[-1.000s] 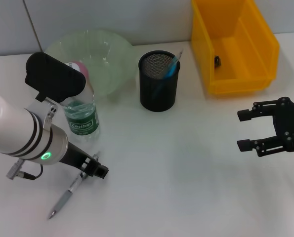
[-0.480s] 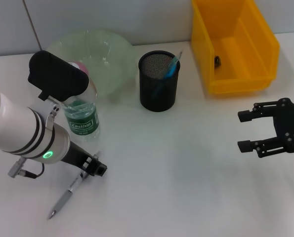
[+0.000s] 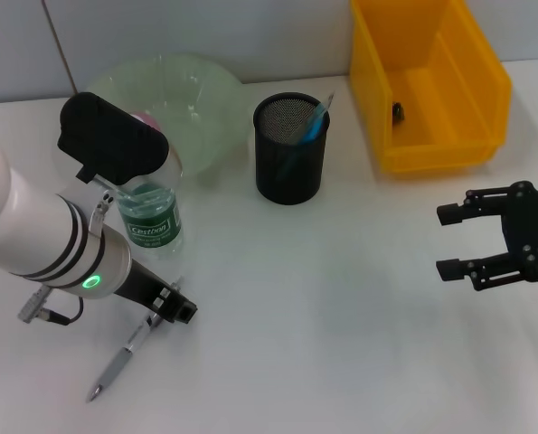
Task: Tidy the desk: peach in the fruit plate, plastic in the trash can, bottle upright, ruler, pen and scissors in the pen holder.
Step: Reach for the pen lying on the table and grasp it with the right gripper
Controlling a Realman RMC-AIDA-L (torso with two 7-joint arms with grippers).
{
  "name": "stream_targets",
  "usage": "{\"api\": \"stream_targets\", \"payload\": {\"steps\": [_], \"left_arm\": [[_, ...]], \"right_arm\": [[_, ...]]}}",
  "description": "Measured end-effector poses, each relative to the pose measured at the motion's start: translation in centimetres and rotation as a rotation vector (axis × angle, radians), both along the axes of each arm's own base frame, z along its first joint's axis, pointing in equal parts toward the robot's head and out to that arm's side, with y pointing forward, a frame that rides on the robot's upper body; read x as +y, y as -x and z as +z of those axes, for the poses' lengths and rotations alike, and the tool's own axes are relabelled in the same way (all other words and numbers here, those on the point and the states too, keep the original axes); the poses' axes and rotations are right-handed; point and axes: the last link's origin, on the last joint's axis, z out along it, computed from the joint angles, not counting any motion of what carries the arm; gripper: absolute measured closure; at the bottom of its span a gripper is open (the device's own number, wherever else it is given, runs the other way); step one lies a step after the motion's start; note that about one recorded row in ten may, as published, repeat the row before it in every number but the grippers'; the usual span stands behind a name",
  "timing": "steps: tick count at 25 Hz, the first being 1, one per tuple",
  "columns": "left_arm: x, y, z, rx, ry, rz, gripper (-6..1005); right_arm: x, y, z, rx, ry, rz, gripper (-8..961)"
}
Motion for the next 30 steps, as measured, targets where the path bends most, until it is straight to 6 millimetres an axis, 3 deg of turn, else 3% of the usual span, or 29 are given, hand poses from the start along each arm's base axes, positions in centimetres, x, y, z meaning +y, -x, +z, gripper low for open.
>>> {"api": "stream_targets", "payload": {"steps": [30], "left_arm": [[-0.09,-0.01,-0.14,0.005,0.008,-0.003,456]], "right_arm": [[-0.35,-0.31,-0.12,-0.002,-0.001,0.003,165]]}}
